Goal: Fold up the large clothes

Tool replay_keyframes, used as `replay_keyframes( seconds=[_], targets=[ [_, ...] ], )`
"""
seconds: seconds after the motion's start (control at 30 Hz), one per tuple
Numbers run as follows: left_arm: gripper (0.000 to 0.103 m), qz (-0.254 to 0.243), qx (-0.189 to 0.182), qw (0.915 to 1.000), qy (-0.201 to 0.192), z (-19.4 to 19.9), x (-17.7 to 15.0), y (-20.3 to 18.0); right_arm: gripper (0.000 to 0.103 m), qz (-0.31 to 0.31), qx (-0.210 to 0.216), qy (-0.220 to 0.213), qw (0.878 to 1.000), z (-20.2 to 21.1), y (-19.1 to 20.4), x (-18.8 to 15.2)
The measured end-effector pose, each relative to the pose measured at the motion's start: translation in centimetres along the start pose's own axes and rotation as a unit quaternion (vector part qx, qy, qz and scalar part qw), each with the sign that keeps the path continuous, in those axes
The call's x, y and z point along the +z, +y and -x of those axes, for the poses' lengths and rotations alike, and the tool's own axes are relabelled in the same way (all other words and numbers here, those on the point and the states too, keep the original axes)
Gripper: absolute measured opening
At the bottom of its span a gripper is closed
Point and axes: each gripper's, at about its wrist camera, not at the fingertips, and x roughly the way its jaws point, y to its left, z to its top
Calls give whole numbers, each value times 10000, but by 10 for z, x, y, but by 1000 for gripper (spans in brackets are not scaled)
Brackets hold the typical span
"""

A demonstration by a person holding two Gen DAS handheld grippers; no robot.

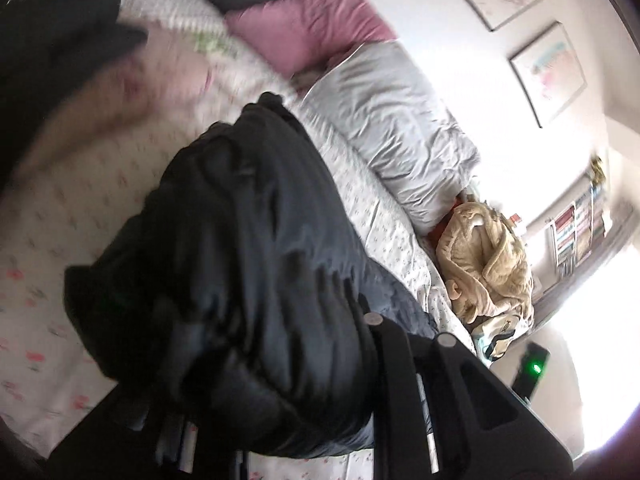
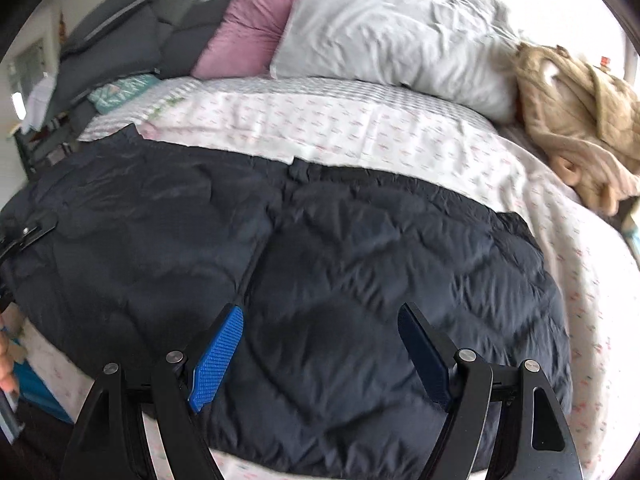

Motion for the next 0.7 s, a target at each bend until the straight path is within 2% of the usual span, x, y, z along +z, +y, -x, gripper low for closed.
replay_keyframes(
  seconds=[0.13,0.2,0.3,0.4,0.53,0.63,0.7],
  targets=[
    [19,-555,-88,9976,-406,30,4,-18,81,250,437,197,9985,-25,39,3],
    [19,-893,-157,9942,-583,38,2,-33,81,447,449,295,9976,-39,60,2],
    [19,-1295,-258,9890,-661,33,0,-52,80,761,552,439,9946,-62,84,0],
    [19,-1687,-366,9835,-535,21,-7,-71,80,730,813,657,9918,-83,94,-4],
    [23,-2185,-423,9742,-370,2,-17,-97,80,666,1068,816,9887,-89,85,-2],
    [25,-2395,-510,9691,-314,-5,-21,-114,80,270,1461,985,9840,-75,61,9],
    [28,-2441,-592,9677,-226,-10,-22,-122,80,-211,1702,930,9808,-60,29,18]
  ],
)
